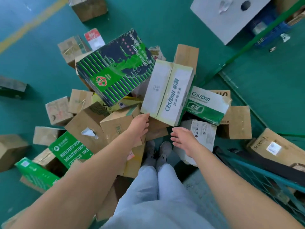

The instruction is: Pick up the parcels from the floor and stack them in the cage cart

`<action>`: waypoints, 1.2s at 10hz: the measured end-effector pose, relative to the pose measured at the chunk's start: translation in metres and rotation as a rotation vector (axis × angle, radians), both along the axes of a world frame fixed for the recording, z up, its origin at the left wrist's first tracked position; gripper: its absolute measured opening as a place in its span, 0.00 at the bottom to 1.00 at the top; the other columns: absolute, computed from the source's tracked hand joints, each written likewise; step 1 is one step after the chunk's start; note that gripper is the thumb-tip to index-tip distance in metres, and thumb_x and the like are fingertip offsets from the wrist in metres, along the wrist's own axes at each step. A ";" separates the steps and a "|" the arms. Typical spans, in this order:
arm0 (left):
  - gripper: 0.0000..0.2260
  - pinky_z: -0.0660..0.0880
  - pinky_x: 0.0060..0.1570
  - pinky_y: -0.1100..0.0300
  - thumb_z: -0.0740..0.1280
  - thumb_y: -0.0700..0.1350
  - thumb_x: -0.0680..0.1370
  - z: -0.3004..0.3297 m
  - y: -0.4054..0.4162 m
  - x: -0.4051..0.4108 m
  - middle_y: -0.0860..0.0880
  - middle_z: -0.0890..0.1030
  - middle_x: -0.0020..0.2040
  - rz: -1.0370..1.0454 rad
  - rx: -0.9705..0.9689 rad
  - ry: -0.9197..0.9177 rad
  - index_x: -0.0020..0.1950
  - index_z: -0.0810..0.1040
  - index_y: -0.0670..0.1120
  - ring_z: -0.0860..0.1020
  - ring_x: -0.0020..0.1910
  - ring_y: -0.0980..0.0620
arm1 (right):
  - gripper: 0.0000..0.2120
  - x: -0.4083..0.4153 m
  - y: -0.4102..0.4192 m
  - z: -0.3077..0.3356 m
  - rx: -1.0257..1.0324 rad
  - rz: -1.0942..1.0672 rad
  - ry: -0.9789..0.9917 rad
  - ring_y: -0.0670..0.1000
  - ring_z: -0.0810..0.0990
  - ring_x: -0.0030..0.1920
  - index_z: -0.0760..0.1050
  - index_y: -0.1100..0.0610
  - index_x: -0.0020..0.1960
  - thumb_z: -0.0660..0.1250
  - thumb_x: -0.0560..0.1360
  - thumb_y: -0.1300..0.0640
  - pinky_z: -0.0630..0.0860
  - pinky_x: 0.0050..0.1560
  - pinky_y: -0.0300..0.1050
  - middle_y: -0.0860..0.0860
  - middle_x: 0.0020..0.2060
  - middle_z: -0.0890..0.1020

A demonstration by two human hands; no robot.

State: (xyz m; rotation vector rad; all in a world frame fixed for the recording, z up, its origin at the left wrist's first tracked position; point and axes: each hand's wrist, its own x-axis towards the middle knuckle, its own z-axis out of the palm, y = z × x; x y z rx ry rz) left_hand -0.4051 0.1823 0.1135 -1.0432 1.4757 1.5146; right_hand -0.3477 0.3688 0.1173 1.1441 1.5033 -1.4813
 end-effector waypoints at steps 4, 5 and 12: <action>0.26 0.67 0.74 0.44 0.62 0.40 0.84 -0.156 0.016 -0.070 0.45 0.67 0.77 -0.095 -0.137 0.001 0.81 0.61 0.47 0.68 0.75 0.42 | 0.14 -0.050 0.019 -0.134 0.096 -0.046 -0.085 0.55 0.78 0.64 0.71 0.53 0.70 0.62 0.84 0.56 0.79 0.63 0.50 0.52 0.63 0.76; 0.29 0.74 0.68 0.44 0.62 0.40 0.80 -0.186 0.020 -0.093 0.41 0.68 0.78 -0.198 -0.192 0.028 0.81 0.61 0.46 0.70 0.74 0.40 | 0.18 -0.052 0.020 -0.164 0.136 -0.063 -0.092 0.52 0.76 0.57 0.67 0.51 0.74 0.61 0.84 0.57 0.78 0.64 0.52 0.51 0.67 0.72; 0.13 0.74 0.47 0.59 0.61 0.42 0.82 -0.243 0.030 -0.134 0.45 0.74 0.59 -0.223 -0.449 0.001 0.66 0.72 0.43 0.75 0.56 0.46 | 0.36 -0.052 0.024 -0.223 0.177 -0.094 0.019 0.50 0.71 0.63 0.54 0.48 0.80 0.69 0.79 0.45 0.66 0.59 0.49 0.46 0.71 0.69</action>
